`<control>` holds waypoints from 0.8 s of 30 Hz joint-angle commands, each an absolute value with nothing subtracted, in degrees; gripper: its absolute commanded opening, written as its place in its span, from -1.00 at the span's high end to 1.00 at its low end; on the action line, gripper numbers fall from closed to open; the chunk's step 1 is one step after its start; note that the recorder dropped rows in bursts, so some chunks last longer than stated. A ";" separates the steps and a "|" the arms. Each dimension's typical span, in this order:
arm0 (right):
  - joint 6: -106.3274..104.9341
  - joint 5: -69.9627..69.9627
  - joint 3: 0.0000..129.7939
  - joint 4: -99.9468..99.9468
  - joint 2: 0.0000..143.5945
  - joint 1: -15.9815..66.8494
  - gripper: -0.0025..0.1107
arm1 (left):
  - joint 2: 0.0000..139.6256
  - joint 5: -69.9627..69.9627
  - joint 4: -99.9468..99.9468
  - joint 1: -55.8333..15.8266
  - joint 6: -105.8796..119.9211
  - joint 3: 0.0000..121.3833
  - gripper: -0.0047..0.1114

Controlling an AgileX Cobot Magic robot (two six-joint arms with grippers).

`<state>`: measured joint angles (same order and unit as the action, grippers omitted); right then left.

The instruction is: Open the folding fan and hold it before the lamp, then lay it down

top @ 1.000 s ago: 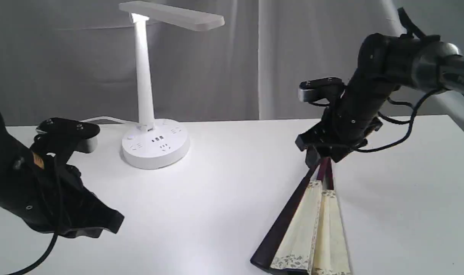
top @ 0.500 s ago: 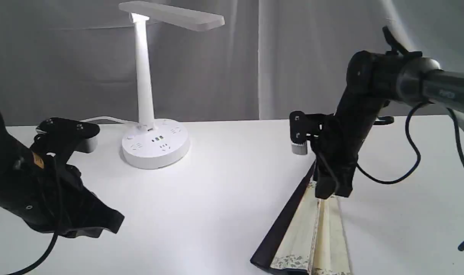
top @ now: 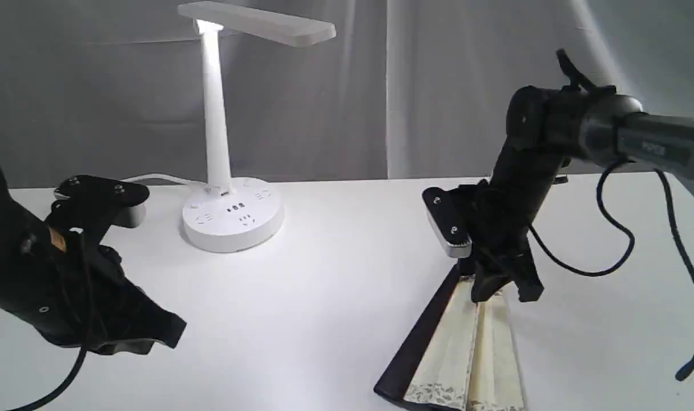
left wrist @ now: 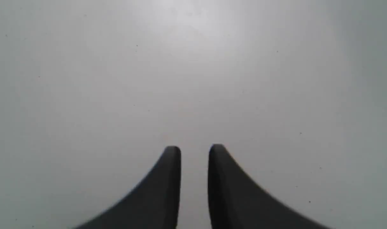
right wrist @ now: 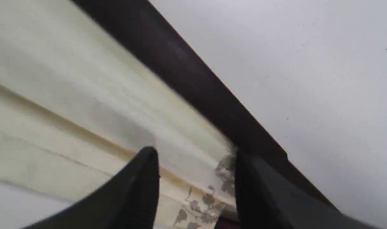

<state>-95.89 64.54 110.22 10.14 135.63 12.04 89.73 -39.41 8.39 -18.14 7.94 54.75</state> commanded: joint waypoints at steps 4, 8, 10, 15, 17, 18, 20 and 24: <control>-96.20 64.98 110.01 2.81 137.54 12.09 0.26 | 89.63 -38.76 8.34 -18.52 7.47 54.83 0.68; -96.20 64.74 110.01 0.00 137.14 12.09 0.11 | 89.63 -38.76 8.34 -18.52 7.47 54.83 0.68; -96.20 64.15 110.01 0.00 137.14 12.09 0.02 | 89.63 -38.76 8.34 -18.52 7.47 54.83 0.68; -95.93 63.57 110.01 1.49 138.48 12.09 0.00 | 89.63 -38.76 8.34 -18.52 7.47 54.83 0.68; -95.79 63.80 110.01 2.53 138.73 12.47 0.00 | 89.63 -38.76 8.34 -18.52 7.47 54.83 0.68; -95.04 64.42 110.01 3.02 138.73 12.60 0.00 | 89.63 -38.76 8.34 -18.52 7.47 54.83 0.68; -89.17 64.79 110.01 3.66 138.73 13.25 0.00 | 89.63 -38.76 8.34 -18.52 7.47 54.83 0.68; -74.50 63.78 110.01 3.94 138.73 14.23 0.00 | 89.63 -38.76 8.34 -18.52 7.47 54.83 0.68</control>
